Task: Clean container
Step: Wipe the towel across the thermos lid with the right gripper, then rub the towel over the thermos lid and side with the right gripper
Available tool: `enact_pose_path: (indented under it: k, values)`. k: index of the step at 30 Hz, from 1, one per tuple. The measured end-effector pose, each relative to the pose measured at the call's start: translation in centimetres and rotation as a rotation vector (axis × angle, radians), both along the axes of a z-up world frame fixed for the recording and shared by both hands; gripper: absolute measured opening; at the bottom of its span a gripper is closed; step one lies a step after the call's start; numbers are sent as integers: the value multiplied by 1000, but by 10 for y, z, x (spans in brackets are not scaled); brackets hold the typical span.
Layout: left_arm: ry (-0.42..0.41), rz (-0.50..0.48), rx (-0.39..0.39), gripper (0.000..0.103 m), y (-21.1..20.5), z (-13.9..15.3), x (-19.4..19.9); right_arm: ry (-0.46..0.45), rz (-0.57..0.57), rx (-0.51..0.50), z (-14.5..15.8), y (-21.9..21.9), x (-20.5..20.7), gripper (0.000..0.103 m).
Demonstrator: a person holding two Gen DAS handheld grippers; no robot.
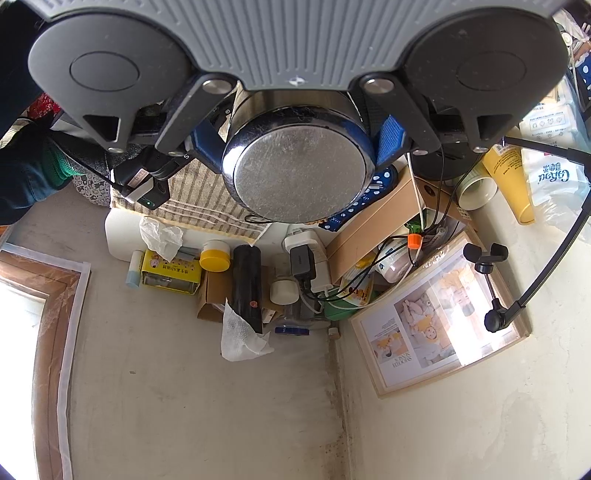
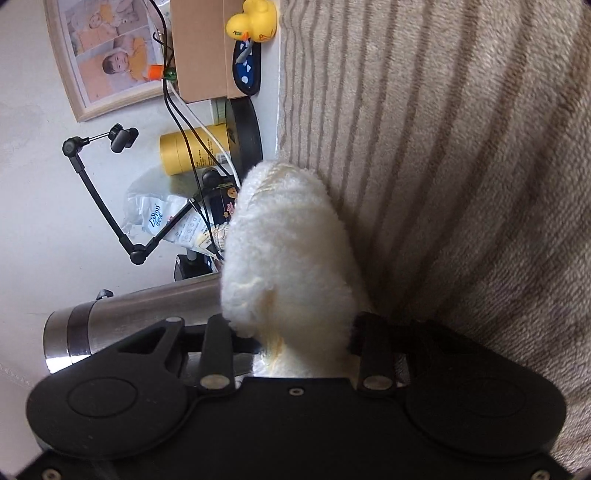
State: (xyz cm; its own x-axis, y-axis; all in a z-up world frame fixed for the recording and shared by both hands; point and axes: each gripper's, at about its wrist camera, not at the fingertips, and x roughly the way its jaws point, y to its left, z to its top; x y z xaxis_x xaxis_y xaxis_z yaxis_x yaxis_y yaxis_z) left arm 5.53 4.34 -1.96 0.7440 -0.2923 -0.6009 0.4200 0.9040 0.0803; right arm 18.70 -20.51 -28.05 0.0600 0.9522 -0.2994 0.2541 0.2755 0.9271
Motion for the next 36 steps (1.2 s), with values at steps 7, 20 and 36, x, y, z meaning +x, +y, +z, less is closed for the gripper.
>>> enact_pose_path:
  k: [7, 20, 36]
  values:
    - [1, 0, 1, 83, -2, 2, 0, -59, -36, -50, 17, -3, 0, 55]
    - [-4, -12, 5, 83, -2, 2, 0, -30, -206, -115, 32, -23, -11, 56]
    - [-11, -23, 1, 83, 1, 0, 1, -204, -175, -55, 80, -8, -8, 25]
